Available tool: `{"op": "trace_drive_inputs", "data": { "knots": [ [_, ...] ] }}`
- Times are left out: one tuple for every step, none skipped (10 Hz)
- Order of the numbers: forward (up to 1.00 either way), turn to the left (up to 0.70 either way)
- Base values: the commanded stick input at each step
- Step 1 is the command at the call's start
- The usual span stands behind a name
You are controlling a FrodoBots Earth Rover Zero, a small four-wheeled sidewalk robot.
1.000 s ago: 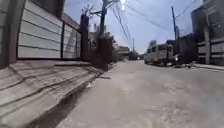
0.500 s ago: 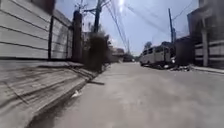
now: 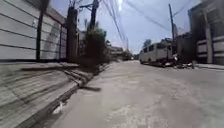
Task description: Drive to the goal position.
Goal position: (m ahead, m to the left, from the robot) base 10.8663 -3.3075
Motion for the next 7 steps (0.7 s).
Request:
{"op": "trace_drive_inputs", "data": {
  "knots": [
    [1.00, -0.05],
    [1.00, 0.02],
    [1.00, 0.02],
    [1.00, 0.02],
    [1.00, 0.02],
    [1.00, 0.02],
    [1.00, 0.02]
  ]
}}
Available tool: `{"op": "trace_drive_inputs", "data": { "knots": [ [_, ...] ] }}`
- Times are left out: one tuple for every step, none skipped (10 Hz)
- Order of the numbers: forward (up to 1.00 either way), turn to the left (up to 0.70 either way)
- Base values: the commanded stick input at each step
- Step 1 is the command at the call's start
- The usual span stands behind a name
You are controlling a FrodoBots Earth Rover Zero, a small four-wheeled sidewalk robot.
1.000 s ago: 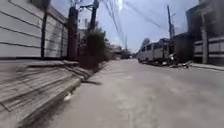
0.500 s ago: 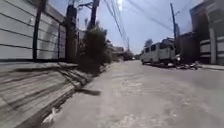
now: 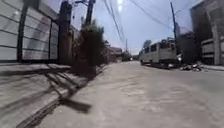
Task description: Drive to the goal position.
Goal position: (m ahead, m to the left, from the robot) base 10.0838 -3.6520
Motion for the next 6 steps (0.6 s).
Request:
{"op": "trace_drive_inputs", "data": {
  "knots": [
    [1.00, 0.02],
    [1.00, 0.02],
    [1.00, 0.02],
    [1.00, 0.01],
    [1.00, -0.01],
    [1.00, -0.23]
  ]
}}
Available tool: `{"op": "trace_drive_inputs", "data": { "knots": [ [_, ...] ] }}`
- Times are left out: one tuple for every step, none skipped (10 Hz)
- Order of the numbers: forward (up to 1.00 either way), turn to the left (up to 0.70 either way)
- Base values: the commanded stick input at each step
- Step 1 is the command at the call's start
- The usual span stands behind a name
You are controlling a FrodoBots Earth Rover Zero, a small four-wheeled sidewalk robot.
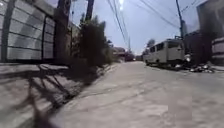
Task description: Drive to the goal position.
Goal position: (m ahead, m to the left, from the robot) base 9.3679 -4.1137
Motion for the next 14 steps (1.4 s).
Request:
{"op": "trace_drive_inputs", "data": {
  "knots": [
    [1.00, -0.33],
    [1.00, -0.38],
    [1.00, -0.38],
    [1.00, -0.38],
    [1.00, -0.34],
    [1.00, -0.24],
    [1.00, -0.04],
    [1.00, 0.02],
    [1.00, 0.02],
    [1.00, 0.02],
    [1.00, 0.02],
    [1.00, 0.02],
    [1.00, 0.02],
    [1.00, 0.02]
  ]
}}
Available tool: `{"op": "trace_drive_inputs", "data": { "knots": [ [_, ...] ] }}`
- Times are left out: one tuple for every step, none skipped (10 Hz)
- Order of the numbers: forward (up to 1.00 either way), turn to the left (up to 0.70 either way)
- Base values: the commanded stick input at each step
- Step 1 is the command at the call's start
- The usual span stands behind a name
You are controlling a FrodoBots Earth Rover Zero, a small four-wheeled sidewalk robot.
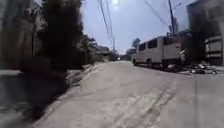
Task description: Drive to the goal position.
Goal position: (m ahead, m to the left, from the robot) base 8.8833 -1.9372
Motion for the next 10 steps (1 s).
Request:
{"op": "trace_drive_inputs", "data": {
  "knots": [
    [1.00, 0.02],
    [1.00, 0.02],
    [1.00, 0.02],
    [1.00, 0.02],
    [1.00, 0.02],
    [1.00, 0.02],
    [1.00, 0.02],
    [1.00, 0.02],
    [1.00, 0.02],
    [1.00, 0.02]
  ]
}}
